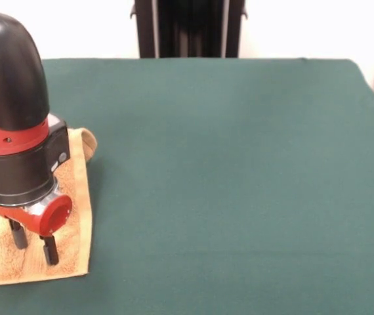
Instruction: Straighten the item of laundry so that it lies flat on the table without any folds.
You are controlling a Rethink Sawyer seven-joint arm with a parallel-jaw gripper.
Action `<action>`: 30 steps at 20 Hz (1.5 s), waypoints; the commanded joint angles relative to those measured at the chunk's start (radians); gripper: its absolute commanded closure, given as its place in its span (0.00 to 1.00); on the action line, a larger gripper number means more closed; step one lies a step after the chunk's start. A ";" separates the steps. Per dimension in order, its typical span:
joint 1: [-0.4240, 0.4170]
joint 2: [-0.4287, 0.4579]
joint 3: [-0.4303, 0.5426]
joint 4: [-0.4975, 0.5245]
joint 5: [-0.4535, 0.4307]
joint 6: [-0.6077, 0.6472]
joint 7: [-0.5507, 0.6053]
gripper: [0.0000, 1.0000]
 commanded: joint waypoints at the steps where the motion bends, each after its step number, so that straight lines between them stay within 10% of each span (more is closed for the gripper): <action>1: 0.042 0.081 0.140 0.083 -0.009 0.071 -0.366 0.00; 30: 0.122 0.019 0.089 0.102 -0.068 0.069 -0.309 0.00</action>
